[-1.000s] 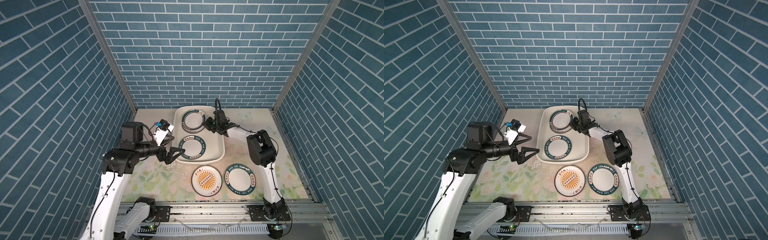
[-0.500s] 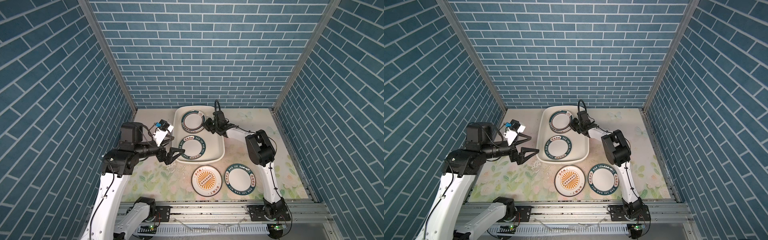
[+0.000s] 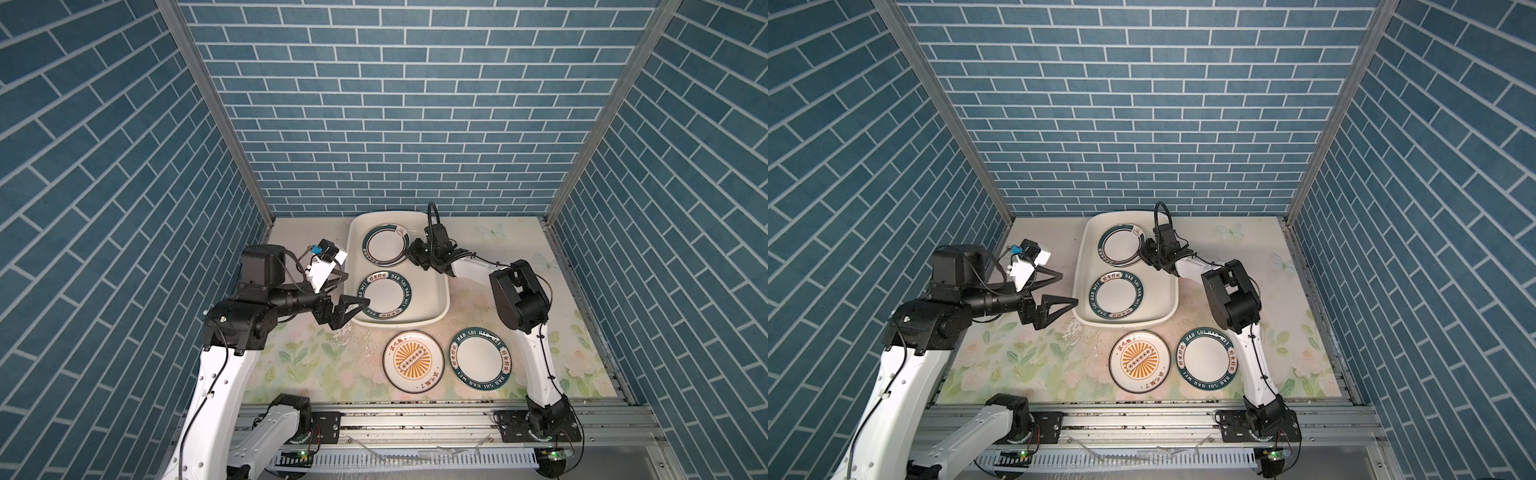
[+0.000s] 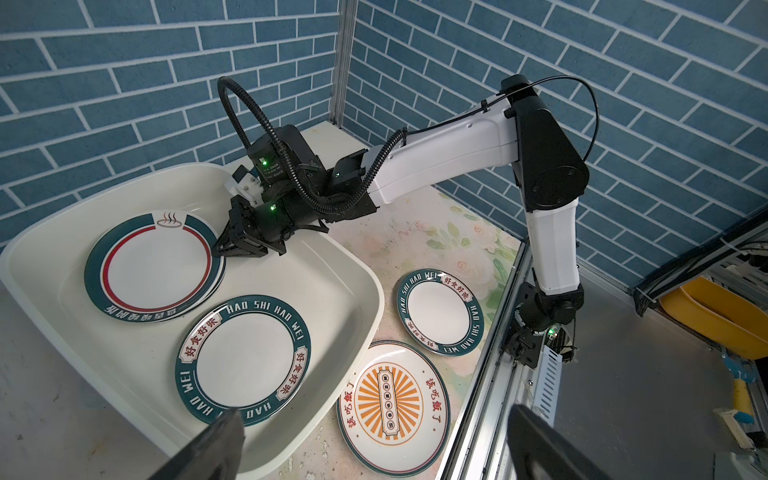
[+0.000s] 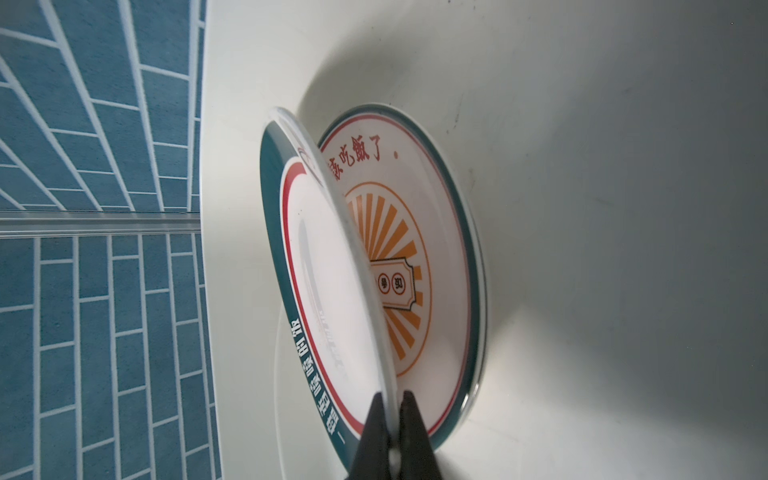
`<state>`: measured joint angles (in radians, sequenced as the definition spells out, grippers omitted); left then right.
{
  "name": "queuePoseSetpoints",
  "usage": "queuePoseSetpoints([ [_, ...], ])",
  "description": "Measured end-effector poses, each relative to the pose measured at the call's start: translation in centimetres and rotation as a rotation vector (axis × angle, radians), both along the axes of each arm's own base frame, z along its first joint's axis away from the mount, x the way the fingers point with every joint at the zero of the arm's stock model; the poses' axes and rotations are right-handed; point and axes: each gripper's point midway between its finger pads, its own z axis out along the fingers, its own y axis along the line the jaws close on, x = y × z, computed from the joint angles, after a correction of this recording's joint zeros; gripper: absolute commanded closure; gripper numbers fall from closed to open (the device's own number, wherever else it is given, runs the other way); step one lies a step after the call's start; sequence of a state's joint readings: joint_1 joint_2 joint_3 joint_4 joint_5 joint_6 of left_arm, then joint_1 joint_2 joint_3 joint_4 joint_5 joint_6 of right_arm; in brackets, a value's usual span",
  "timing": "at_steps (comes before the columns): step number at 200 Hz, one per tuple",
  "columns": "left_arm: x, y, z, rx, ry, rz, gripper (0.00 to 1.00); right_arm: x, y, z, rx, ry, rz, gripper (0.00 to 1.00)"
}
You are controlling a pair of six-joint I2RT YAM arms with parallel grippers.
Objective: Place the plates into the plastic bin on the countertop
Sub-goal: 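Lower the green-and-red plate flat onto the plate stack in the bin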
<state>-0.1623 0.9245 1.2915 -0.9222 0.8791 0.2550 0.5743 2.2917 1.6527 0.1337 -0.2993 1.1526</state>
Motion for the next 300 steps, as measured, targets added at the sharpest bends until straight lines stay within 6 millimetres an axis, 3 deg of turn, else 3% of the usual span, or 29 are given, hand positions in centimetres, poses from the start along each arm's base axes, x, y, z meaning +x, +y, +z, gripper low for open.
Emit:
queuePoseSetpoints([
  [146,-0.2,0.1,0.1,0.002,-0.01,0.001,0.0,0.4,0.0,-1.2,-0.009,0.034,-0.022,0.87],
  [229,-0.2,0.1,0.1,0.003,-0.015,0.0,0.0,0.4,0.0,-1.1,-0.005,0.034,-0.027,0.65],
  [300,-0.2,0.1,0.1,0.005,-0.017,-0.002,0.0,0.3,-0.2,-0.7,-0.018,0.037,-0.031,0.55],
])
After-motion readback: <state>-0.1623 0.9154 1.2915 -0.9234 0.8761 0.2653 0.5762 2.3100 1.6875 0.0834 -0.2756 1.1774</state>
